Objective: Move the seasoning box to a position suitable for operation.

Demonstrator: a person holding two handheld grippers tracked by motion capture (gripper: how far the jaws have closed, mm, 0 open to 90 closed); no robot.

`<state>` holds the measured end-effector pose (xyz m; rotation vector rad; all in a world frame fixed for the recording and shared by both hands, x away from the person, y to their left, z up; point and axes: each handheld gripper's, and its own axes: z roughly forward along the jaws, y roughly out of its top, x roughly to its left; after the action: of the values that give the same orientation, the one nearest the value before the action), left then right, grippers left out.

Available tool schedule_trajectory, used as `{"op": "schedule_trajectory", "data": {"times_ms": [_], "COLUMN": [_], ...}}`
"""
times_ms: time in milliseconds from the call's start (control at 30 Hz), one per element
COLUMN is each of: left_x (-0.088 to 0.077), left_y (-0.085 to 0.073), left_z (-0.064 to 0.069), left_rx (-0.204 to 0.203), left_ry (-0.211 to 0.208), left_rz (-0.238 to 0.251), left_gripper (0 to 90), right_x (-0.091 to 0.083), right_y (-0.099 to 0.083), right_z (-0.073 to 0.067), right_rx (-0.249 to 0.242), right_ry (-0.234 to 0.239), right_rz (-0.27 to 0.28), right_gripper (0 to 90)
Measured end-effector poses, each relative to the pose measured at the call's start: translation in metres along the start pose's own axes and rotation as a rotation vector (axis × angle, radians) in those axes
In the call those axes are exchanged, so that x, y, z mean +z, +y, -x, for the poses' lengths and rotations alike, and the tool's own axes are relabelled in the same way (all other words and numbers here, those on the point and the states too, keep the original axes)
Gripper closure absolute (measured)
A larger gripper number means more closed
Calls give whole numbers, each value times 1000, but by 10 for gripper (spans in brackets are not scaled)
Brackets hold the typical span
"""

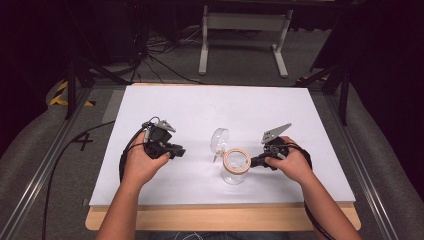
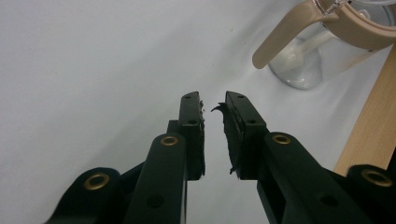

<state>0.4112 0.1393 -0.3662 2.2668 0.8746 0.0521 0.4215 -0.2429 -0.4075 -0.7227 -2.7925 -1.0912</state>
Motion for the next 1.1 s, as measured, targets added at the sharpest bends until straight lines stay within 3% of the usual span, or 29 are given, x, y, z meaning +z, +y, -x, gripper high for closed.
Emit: {"op": "schedule_trajectory", "data": {"times_ms": [667,1100], "left_x": [3,3], "left_y": [5,5], "left_z": [2,1], "left_rx": [10,12], "left_ry": [-9,-6], "left_rz": [8,9], "left_gripper": [776,775], "right_x": [16,35], "right_y": [4,12], "right_z": [-21,-39], "right_rx": [-60,-115], "right_ry": [78,132], "right_rz": [-112,-128], "right_gripper": [900,900]}}
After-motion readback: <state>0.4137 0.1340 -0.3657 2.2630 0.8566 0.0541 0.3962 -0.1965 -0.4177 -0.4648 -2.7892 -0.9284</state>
